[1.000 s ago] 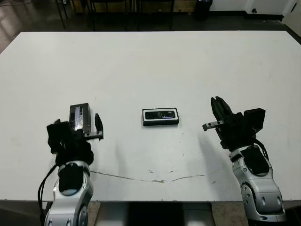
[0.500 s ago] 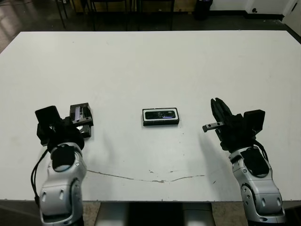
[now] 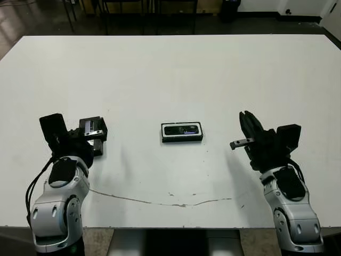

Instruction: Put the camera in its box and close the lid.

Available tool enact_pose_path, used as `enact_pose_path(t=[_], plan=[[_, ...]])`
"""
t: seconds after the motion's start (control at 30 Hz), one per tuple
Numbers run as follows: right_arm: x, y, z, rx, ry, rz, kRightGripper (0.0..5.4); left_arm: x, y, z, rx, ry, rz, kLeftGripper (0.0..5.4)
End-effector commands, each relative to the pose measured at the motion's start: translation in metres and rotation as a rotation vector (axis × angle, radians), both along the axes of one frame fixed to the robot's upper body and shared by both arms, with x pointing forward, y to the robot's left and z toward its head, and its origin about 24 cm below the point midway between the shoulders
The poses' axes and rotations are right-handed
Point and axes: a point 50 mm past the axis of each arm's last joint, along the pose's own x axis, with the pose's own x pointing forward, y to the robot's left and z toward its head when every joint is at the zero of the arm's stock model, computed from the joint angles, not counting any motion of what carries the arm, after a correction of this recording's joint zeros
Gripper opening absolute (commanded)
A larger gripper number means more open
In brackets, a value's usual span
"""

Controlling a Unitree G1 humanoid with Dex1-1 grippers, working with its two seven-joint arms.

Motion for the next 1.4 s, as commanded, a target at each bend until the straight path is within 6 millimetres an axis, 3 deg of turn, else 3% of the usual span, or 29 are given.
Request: enact_pose_path(t=[0.03, 0.7, 1.4], plan=[[-0.001, -0.003, -0.006, -0.004, 0.031, -0.003, 0.00, -0.001, 0.002, -0.002, 0.033, 0.042, -0.002, 5.38], [-0.003, -0.004, -0.008, -0.001, 0.043, -0.008, 0.00, -0.003, -0.001, -0.024, 0.087, 0.154, -0.002, 5.38], [-0.004, -0.007, -0.009, -0.004, 0.037, -0.003, 0.00, -0.009, 0.002, -0.051, 0.010, 0.226, 0.069, 5.38]])
